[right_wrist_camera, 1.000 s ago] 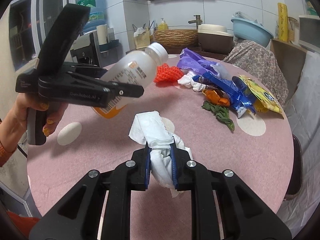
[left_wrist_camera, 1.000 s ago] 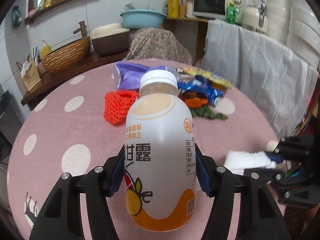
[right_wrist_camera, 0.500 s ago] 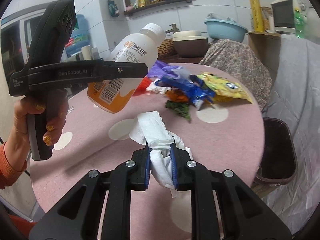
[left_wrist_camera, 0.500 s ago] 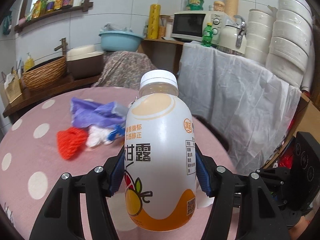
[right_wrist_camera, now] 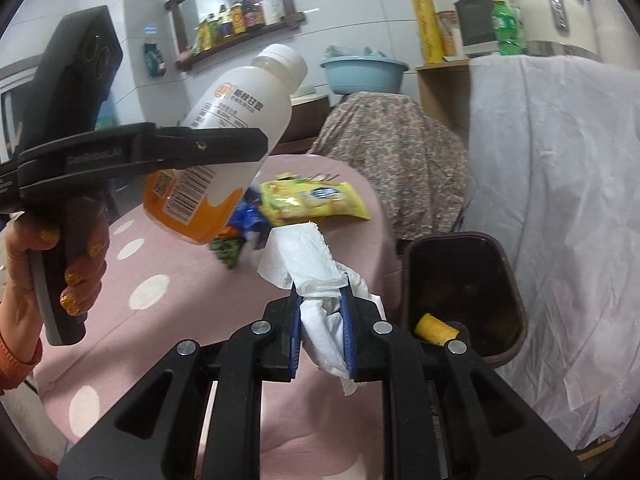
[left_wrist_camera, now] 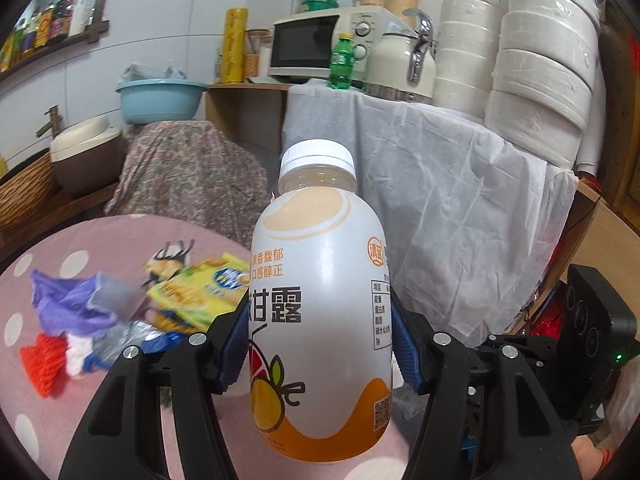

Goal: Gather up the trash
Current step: 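Carry the tissue and bottle over the brown bin and open both tools, then move both tools back to the table toward the blue wrappers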

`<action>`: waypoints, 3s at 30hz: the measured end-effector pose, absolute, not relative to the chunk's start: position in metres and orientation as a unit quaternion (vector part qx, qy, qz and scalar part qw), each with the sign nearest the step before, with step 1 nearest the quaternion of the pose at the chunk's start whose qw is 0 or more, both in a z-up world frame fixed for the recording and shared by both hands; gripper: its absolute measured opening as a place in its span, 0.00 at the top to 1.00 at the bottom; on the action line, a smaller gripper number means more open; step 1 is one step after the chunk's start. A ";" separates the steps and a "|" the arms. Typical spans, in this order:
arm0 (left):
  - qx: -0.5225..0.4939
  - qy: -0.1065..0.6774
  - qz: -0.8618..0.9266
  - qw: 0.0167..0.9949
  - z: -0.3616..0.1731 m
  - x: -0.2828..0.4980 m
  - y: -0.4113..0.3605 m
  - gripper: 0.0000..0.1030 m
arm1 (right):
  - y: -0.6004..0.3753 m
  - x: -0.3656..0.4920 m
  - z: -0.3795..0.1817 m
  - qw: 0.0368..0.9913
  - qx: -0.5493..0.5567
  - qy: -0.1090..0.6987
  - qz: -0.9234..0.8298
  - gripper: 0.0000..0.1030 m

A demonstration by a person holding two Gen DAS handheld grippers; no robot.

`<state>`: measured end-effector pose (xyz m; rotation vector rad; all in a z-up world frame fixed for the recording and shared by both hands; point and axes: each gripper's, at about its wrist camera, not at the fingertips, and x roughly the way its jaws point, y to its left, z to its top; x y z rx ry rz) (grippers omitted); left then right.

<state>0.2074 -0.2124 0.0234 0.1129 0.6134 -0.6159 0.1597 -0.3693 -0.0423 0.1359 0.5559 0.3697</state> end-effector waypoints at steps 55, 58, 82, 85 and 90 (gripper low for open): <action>0.174 0.576 -0.206 0.772 -0.156 0.401 -0.433 0.41 | -0.505 0.220 -0.180 0.924 0.114 0.364 -0.036 0.18; 0.185 0.580 -0.199 0.768 -0.167 0.401 -0.434 0.39 | -0.511 0.208 -0.178 0.924 0.119 0.360 -0.047 0.17; 0.091 0.402 -0.295 0.862 -0.038 0.274 -0.326 0.17 | -0.459 0.166 -0.143 0.934 0.108 0.340 -0.012 0.17; 0.094 0.376 -0.292 0.874 -0.026 0.255 -0.305 0.17 | -0.445 0.164 -0.135 0.937 0.099 0.336 -0.001 0.17; 0.078 0.357 -0.276 0.889 -0.019 0.234 -0.262 0.17 | -0.421 0.161 -0.123 0.940 0.086 0.329 0.021 0.17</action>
